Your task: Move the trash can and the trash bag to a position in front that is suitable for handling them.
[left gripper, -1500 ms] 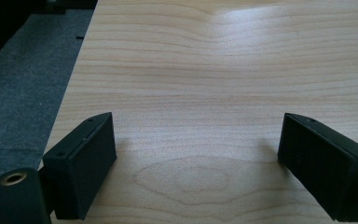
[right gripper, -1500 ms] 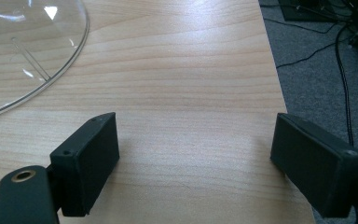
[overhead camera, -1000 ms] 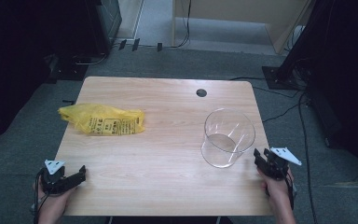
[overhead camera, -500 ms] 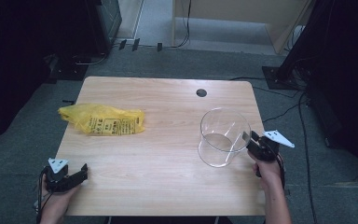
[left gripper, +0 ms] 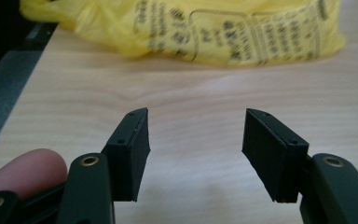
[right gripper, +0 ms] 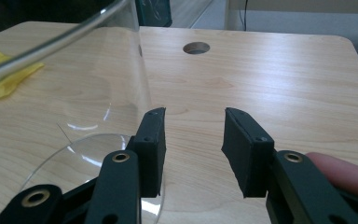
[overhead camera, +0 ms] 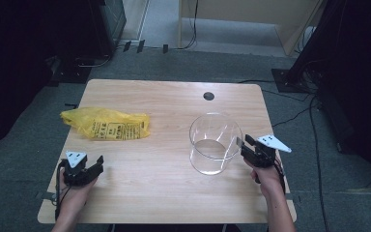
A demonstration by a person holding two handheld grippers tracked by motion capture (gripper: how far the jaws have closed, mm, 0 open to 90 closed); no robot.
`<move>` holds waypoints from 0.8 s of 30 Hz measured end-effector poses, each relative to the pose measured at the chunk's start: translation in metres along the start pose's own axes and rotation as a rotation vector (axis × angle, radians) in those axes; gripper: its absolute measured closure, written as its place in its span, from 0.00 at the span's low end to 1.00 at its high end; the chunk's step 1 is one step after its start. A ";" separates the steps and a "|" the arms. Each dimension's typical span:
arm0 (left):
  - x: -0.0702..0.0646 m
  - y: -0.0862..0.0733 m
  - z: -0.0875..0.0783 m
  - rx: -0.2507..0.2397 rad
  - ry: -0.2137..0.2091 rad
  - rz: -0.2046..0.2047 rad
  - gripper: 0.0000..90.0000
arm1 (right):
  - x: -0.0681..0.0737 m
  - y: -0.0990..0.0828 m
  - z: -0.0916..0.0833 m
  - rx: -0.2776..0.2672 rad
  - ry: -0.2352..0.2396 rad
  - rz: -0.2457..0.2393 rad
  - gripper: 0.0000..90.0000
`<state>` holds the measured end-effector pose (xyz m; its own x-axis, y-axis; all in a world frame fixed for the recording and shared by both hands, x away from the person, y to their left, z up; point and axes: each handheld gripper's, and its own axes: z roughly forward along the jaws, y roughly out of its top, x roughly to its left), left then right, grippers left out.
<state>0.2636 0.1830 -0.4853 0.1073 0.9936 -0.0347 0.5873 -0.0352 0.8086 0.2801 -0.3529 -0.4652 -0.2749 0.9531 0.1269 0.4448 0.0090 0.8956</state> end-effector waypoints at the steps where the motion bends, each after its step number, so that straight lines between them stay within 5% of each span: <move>1: 0.000 0.000 0.000 0.000 0.000 0.000 0.47 | 0.002 0.000 0.001 0.002 0.002 0.003 0.67; 11: -0.036 0.022 0.017 -0.047 -0.089 -0.009 0.55 | 0.021 0.000 0.004 -0.003 0.024 -0.030 0.67; 24: -0.054 0.027 0.023 -0.072 -0.157 0.010 0.55 | 0.038 0.001 -0.001 -0.020 0.050 -0.031 0.66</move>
<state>0.2917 0.1262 -0.4753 0.2397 0.9642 -0.1132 0.5276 -0.0315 0.8489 0.2692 -0.3171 -0.4592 -0.3309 0.9360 0.1200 0.4183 0.0315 0.9078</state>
